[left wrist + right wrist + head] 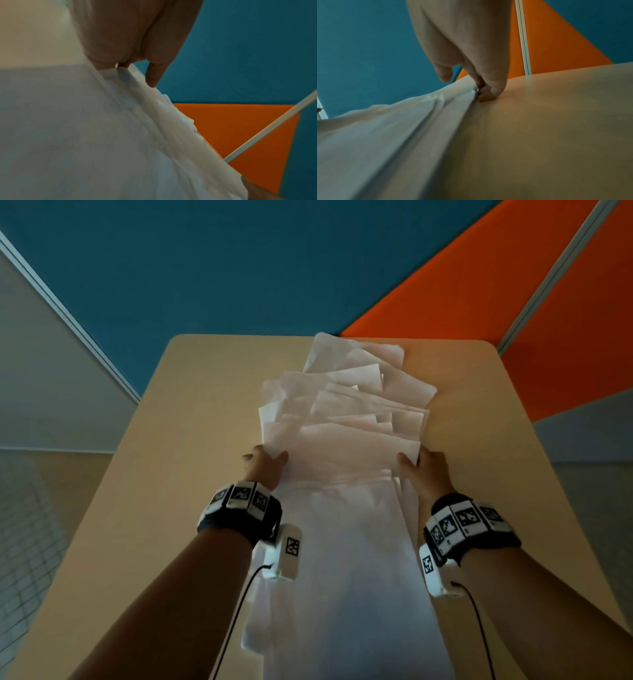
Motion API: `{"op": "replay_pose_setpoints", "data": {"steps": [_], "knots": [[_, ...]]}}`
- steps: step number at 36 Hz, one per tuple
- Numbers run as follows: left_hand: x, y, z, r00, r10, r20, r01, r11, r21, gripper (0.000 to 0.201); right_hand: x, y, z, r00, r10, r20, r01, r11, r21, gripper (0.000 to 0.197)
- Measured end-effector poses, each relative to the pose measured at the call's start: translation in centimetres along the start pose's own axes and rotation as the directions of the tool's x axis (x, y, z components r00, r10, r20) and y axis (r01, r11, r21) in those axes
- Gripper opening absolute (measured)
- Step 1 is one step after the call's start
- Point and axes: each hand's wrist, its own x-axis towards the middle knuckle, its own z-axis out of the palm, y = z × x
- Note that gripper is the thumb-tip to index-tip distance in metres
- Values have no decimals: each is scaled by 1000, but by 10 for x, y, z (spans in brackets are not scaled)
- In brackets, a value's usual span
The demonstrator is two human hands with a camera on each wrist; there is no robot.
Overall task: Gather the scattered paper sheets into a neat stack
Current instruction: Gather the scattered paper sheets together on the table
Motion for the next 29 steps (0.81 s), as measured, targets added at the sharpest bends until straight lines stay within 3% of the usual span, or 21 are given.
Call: {"op": "replay_pose_setpoints", "data": {"steps": [5,9,11,14,16,18,21,24,29], "knots": [[5,12,0,989,91,119,-94,995,25,50,1,-13,6,986,-116,123,122,992,-42,63],[-2,1,-21,989,101,112,-109,992,63,54,-3,3,-7,996,-63,70,62,998,18,69],[-10,-17,-32,987,121,108,-136,980,145,49,-11,20,-16,999,-34,35,36,998,-43,58],[-31,-49,-35,978,158,134,-183,962,200,36,-32,46,-16,996,-78,37,82,987,-135,38],[-47,-60,-28,970,180,163,-216,947,236,35,-49,55,-6,988,-151,44,156,975,-161,36],[-61,-62,-19,964,193,182,-239,929,282,38,-64,52,4,976,-196,97,209,965,-159,45],[-71,-62,-16,966,199,164,-242,921,305,45,-81,43,4,973,-172,157,187,978,-89,54],[-83,-74,-27,956,233,181,-275,924,264,66,-95,46,-12,957,-208,201,226,972,-70,66],[-129,-109,-42,877,314,364,-460,771,442,103,-140,83,-22,848,-326,418,440,872,-213,104]]}}
